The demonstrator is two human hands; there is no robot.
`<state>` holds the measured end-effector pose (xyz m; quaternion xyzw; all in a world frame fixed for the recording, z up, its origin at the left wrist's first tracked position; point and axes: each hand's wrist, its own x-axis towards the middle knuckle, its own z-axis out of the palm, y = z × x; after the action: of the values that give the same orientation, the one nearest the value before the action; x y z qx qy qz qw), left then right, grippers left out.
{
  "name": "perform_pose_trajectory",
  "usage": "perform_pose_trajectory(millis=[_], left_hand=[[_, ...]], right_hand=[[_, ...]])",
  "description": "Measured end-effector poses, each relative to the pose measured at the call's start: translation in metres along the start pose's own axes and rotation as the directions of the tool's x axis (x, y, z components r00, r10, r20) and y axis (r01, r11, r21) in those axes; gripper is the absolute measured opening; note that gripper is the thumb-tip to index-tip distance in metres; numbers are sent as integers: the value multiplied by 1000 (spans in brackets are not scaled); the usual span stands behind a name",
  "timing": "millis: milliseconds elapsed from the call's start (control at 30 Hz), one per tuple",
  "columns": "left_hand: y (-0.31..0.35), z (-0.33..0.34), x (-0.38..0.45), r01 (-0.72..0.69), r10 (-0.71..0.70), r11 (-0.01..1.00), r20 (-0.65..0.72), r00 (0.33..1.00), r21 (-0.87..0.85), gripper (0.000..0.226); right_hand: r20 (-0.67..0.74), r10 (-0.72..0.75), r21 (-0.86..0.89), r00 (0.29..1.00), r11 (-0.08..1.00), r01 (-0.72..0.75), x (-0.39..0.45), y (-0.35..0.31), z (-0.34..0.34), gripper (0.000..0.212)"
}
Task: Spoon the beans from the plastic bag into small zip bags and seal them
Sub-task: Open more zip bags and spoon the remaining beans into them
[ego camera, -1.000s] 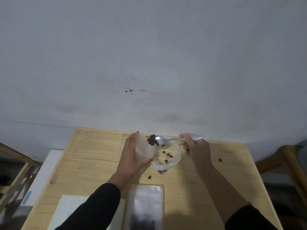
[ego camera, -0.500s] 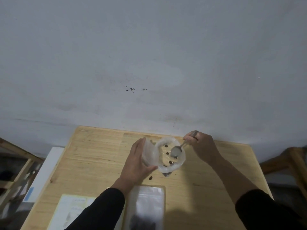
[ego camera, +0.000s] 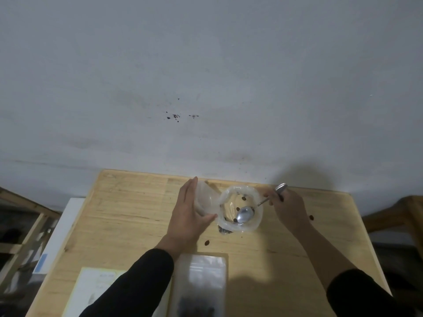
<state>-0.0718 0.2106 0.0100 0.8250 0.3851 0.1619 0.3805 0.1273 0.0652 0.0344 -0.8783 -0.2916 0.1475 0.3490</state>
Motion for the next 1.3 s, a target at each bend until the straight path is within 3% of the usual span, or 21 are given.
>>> perform_pose_trajectory(millis=[133,567,733,1000,1133,1300], left_hand=[[-6,-5,-10,-28,29,999,-12,1000,27,113],[7,10,-26,-41,40,999,59,997,7,115],[7,13,-21,-24,23,1000,59,998,15,112],[11,13,-8,-21,21,1000,19,1000,-15,107],[10,11,-8,-24,25,999,20,999,-34,106],[4,9,-11,-42,42,999,12,999,-29,107]], right_hand=[[-53,95,125,994,988,-88,-6,9,1,24],[-14,84,226,996,971,-79,-26,4,18,19],[18,128,342,992,931,-126,-37,11,25,20],[181,193,440,964,861,-255,-32,8,24,21],[177,237,428,955,855,-291,-31,10,26,23],[137,357,511,924,774,-374,-33,11,25,20]])
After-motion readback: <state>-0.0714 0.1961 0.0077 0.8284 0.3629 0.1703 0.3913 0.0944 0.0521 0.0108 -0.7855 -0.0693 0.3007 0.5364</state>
